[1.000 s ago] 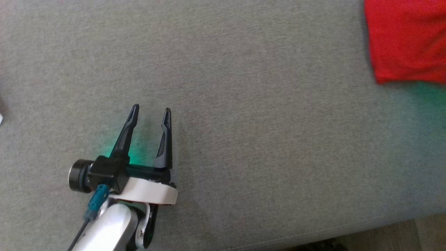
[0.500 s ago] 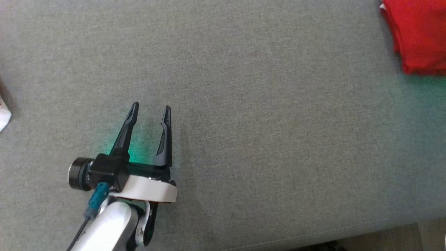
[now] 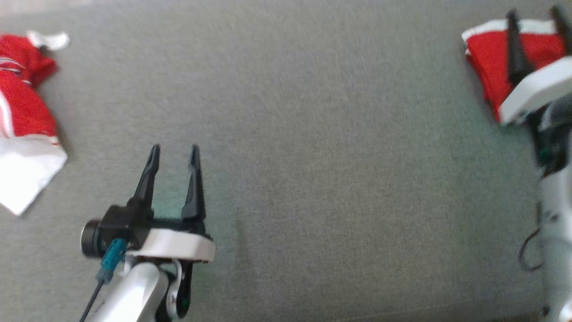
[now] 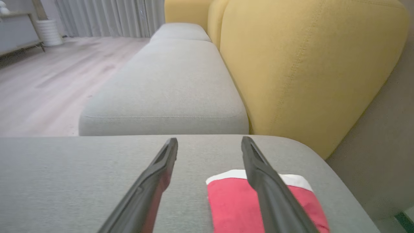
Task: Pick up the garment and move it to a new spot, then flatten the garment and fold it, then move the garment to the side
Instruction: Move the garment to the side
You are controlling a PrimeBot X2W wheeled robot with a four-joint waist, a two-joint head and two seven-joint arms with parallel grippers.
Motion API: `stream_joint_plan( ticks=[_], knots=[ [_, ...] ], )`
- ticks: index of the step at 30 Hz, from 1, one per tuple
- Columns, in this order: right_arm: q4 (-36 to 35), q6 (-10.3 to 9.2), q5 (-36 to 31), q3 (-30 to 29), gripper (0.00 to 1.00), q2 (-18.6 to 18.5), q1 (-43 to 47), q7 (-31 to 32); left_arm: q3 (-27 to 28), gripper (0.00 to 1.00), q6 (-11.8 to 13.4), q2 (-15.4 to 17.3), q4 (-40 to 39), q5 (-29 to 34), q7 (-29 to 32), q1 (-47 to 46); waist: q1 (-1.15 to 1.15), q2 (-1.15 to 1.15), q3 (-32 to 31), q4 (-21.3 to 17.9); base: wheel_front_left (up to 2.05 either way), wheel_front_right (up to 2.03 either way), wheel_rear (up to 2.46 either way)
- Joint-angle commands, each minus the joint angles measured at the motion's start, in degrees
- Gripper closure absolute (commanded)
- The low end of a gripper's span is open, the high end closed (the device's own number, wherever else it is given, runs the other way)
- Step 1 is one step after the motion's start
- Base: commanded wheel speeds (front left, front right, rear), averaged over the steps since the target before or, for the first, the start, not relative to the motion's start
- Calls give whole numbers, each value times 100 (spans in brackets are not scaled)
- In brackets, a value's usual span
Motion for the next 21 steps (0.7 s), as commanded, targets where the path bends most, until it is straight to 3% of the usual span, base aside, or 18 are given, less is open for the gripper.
stream_joint_plan(
  ticks=[1,11,21],
  knots=[
    [-254,42,43,111,0,51,41,-73,243,0,5,71,-107,-25,-66,36,1,0,-345,175,0,0,0],
    [-1118,42,-187,235,0,830,1827,-575,472,0,42,-22,216,-331,-219,791,1,0,-1294,653,0,0,0],
    [-1929,42,3,249,0,969,3487,-1136,540,0,-17,-22,339,-438,-266,1395,1,0,-1685,893,0,0,0]
  ],
)
